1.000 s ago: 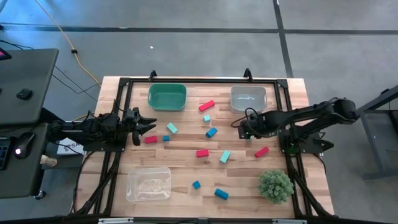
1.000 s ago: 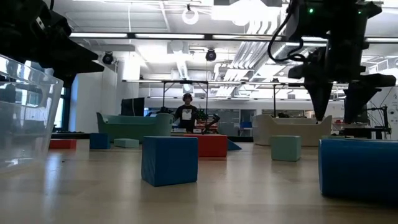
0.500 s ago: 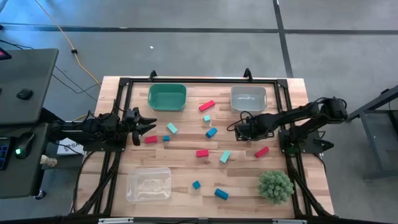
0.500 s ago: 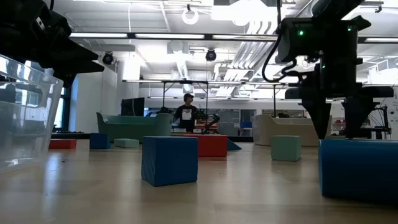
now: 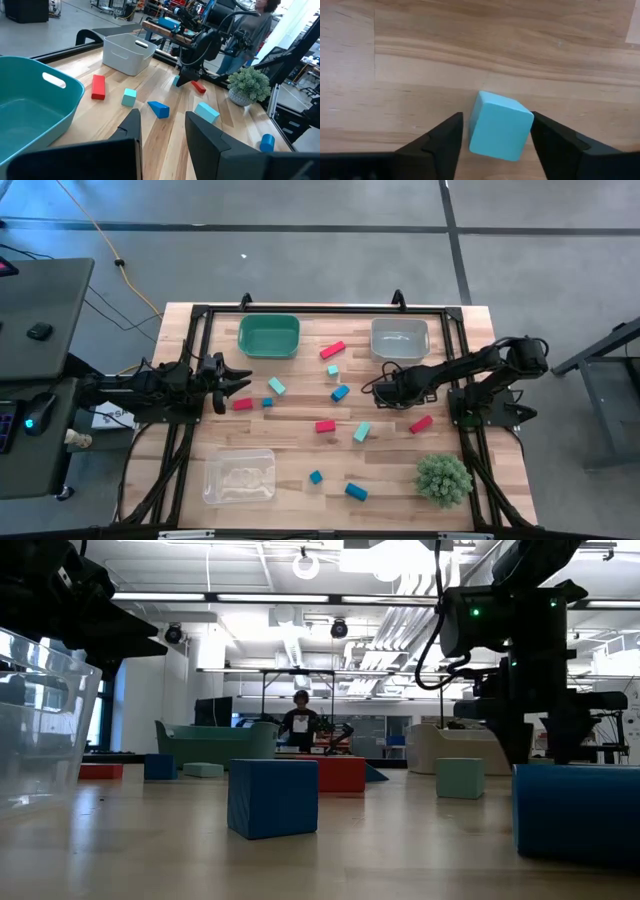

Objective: Sort & place blocks by color
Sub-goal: Put the light blue block into the gray bin

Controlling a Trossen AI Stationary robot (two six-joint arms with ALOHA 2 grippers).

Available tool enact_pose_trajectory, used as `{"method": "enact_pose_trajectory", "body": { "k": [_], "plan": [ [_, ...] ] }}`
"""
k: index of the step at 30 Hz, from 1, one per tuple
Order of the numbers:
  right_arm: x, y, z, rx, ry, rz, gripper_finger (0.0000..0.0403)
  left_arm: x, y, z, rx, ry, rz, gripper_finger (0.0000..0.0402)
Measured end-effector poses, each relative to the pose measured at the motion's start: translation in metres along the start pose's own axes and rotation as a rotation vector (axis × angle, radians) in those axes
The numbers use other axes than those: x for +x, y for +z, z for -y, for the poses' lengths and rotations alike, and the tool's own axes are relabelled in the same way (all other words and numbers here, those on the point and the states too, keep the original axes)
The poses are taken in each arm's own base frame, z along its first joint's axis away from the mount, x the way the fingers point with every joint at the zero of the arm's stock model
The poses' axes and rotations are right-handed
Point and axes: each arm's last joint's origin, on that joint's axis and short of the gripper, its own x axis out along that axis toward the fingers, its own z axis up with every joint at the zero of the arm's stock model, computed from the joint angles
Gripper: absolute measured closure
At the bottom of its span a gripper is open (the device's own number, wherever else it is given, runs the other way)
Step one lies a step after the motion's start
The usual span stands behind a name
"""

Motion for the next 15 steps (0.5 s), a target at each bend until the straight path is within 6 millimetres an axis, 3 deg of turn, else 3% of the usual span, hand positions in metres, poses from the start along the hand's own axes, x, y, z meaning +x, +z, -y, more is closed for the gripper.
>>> {"method": "enact_pose_trajectory", "body": {
  "k": [8,15],
  "plan": [
    [-0.0002,0.0002,-0.0001,-0.007,0.002,0.003,0.0279,0.0,0.0001,0.0,0.0,0.0,0.0,0.0326],
    [-0.007,0.0006,-0.0018,-0.058,0.035,-0.011,0.0286,0.0,0.0001,0.0001,-0.003,-0.001,0.0,0.0326]
  ]
}}
